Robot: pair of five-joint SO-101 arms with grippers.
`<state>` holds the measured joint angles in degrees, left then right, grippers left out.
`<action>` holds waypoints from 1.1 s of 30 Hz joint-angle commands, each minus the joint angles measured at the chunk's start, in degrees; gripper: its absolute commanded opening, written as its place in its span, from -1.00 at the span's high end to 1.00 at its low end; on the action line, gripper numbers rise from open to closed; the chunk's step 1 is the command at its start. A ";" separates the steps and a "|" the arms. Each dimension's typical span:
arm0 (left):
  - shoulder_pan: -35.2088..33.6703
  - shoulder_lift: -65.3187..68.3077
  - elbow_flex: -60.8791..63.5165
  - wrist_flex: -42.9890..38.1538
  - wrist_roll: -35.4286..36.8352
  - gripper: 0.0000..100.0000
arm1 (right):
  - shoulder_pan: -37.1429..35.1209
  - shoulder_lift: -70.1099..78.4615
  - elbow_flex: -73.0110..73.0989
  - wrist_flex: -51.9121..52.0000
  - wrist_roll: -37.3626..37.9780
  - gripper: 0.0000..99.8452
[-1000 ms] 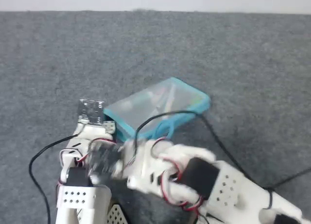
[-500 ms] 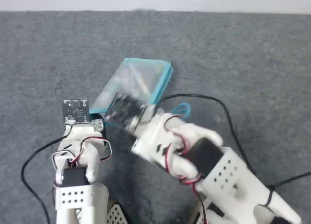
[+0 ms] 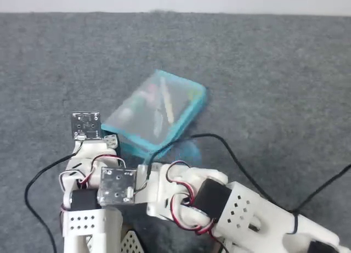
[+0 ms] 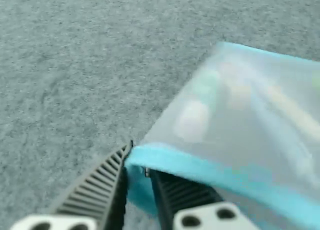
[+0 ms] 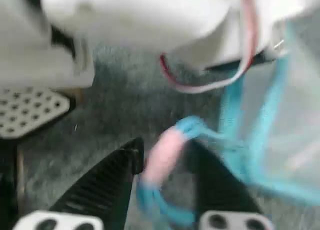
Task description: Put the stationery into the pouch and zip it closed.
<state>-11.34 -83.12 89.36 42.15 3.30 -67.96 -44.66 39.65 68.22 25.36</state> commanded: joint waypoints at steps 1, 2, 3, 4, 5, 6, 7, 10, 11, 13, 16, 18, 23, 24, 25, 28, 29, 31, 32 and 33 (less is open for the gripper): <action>-0.18 -0.53 -4.44 0.09 -0.26 0.98 | 1.54 -2.77 0.70 2.86 1.14 0.24; -0.18 -0.53 -4.44 0.09 -0.26 0.98 | 1.98 -2.77 0.70 3.47 1.14 0.17; -0.18 -0.53 -4.35 0.09 -0.26 0.98 | 2.51 -2.77 0.70 3.82 1.14 0.12; -0.18 -0.53 -4.35 0.18 -0.26 0.98 | 3.03 -2.77 0.70 4.00 1.14 0.09; -0.18 -0.53 -4.35 0.18 -0.26 0.98 | 3.82 -2.77 0.70 4.00 1.14 0.08; -0.18 -0.44 -4.35 0.18 -0.26 0.98 | 5.14 -2.77 0.79 4.00 1.14 0.09; -0.18 -0.44 -4.35 0.18 -0.26 0.98 | 7.16 -2.77 0.88 4.00 1.14 0.10; -0.18 -0.44 -4.79 1.14 -1.23 0.98 | 16.22 -2.77 4.13 -0.48 3.25 0.11; -0.09 -0.53 -5.14 1.67 -1.58 0.98 | 19.56 -2.77 6.51 -3.82 4.66 0.11; -0.09 -0.53 -5.67 2.20 -1.85 0.98 | 24.57 -2.59 12.40 -12.18 6.86 0.11; 1.49 -0.53 -5.67 2.20 -2.11 0.98 | 27.47 -2.24 21.27 -24.84 8.70 0.11; 2.29 -0.53 -5.76 2.20 -2.11 0.98 | 27.30 -2.24 25.41 -31.87 9.23 0.11; 2.64 -0.53 -5.76 2.20 -2.11 0.98 | 24.57 -2.15 31.12 -45.23 9.23 0.12; 2.73 -0.53 -5.76 2.20 -2.11 0.98 | 23.96 -2.15 31.38 -46.55 9.23 0.13; 2.73 -0.53 -5.76 2.20 -2.11 0.98 | 23.16 -2.15 31.38 -47.43 9.23 0.16; 2.73 -0.53 -5.76 2.20 -2.11 0.98 | 21.76 -2.07 31.21 -49.19 9.32 0.34; 3.16 -0.53 -5.67 2.20 -2.11 0.98 | 21.41 -2.07 31.21 -50.42 9.85 0.40; 3.96 -0.53 -5.58 2.20 -2.11 0.98 | 21.23 -2.07 31.38 -51.82 13.10 0.51; 3.96 -0.53 -5.58 2.20 -2.11 0.98 | 21.14 -2.07 31.38 -51.91 14.86 0.54; 3.96 -0.53 -5.58 2.20 -2.11 0.98 | 21.14 -2.07 31.47 -51.82 16.00 0.56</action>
<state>-8.35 -83.12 87.87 44.35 1.63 -46.07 -45.54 71.47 18.90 36.00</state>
